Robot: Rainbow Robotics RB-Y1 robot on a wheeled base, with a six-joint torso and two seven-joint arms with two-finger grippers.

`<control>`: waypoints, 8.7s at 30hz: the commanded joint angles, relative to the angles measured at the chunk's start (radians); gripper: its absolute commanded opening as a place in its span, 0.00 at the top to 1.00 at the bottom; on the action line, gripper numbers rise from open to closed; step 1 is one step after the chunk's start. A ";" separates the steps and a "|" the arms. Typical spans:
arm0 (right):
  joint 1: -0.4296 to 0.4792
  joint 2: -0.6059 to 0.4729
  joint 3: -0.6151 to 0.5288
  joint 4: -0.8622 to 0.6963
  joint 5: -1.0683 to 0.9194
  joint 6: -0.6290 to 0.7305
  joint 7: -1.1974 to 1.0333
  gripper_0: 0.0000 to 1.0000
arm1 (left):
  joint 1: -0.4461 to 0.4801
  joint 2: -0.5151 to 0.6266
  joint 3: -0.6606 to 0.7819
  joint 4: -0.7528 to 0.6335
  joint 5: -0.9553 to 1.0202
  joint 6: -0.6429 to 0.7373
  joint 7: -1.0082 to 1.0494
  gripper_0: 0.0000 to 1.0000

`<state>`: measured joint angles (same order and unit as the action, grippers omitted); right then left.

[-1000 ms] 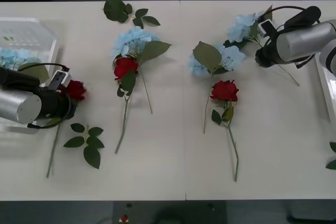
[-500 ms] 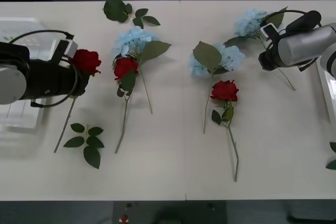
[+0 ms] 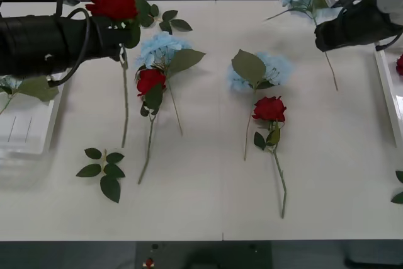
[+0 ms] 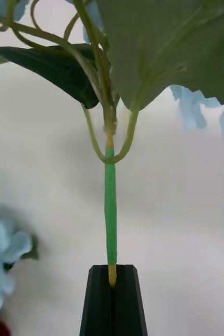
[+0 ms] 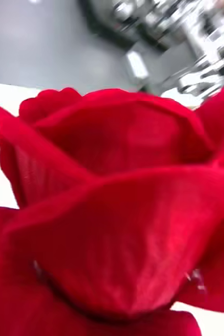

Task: Put the red flowers into the right box and the blue flowers into the left box

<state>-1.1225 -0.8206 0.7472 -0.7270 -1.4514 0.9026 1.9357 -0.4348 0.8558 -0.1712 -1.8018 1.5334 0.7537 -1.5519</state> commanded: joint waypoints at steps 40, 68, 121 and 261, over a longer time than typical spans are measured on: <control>0.230 -0.210 0.026 -0.120 -0.110 0.104 0.157 0.00 | -0.091 -0.690 -0.085 0.071 -0.174 -0.194 0.015 1.00; 0.777 -0.382 -0.436 -0.796 -0.965 0.082 0.563 0.00 | -0.157 -0.555 -0.218 0.090 -0.024 -0.194 0.021 1.00; 0.968 0.055 -0.425 -1.063 -0.797 -0.222 0.568 1.00 | -0.156 -0.541 -0.218 0.091 -0.002 -0.208 0.023 0.96; 0.230 -0.261 0.073 -0.446 0.112 -0.033 -0.123 0.00 | -0.085 -0.350 -0.373 -0.083 -0.452 -0.461 0.372 1.00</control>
<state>-0.8686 -0.9852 0.8236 -1.1007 -1.2796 0.8626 1.7668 -0.5015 0.5163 -0.5466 -1.8762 1.0726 0.3026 -1.1577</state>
